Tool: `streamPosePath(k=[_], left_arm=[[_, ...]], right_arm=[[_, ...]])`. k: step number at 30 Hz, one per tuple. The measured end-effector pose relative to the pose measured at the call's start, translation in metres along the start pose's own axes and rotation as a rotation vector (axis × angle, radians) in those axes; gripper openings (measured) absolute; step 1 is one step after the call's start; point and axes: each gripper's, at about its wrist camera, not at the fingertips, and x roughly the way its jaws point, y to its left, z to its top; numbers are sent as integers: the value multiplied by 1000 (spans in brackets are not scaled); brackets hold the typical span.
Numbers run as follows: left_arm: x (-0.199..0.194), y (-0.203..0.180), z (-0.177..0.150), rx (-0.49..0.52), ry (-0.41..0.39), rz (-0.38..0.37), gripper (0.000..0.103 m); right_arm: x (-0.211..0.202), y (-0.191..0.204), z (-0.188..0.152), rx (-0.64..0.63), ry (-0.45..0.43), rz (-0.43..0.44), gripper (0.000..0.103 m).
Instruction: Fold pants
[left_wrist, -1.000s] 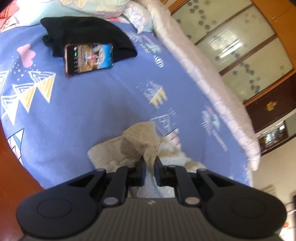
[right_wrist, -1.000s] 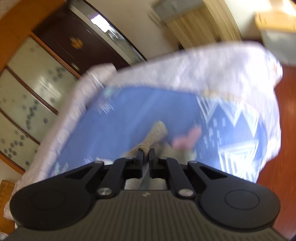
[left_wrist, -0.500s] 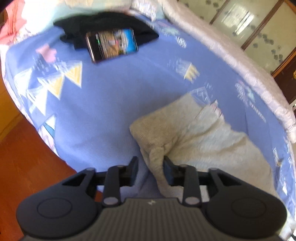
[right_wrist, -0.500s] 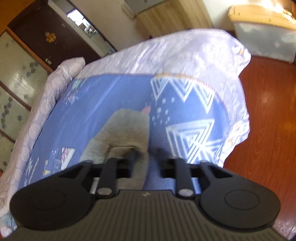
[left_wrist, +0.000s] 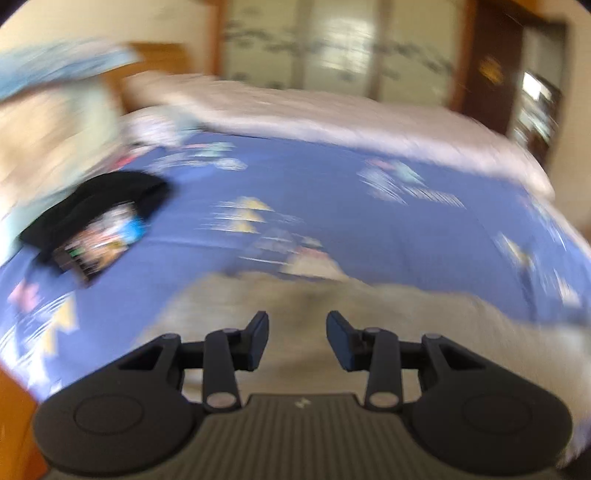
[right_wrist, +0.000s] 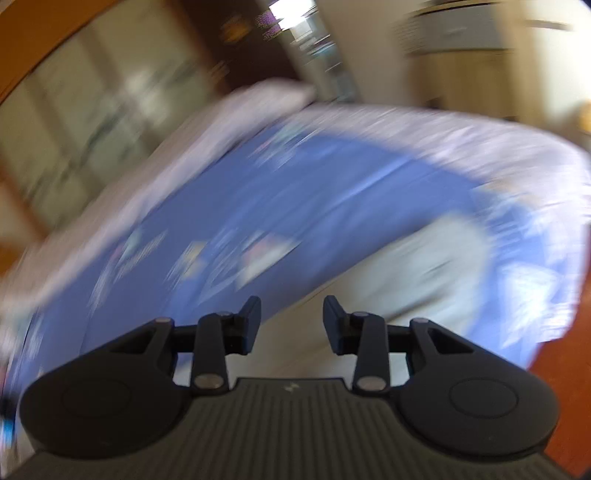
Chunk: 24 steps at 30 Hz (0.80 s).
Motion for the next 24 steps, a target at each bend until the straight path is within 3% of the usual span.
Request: streamPosePath(k=[6,10,15,24], left_arm=[[50,-66,-2,206,31,-107,34],[89,-87,-2,268,111,-153,29],[141,-90,-12,296,191,-63,31],[139,-95,-12,296,177,-33,32]], right_arm=[[24,60,-44,-245,169,106,40],[33,60,-57,-243,234,128,40],[46,46,-59,-182,264,130,39],[36,54,-63,-187,264,128,40]])
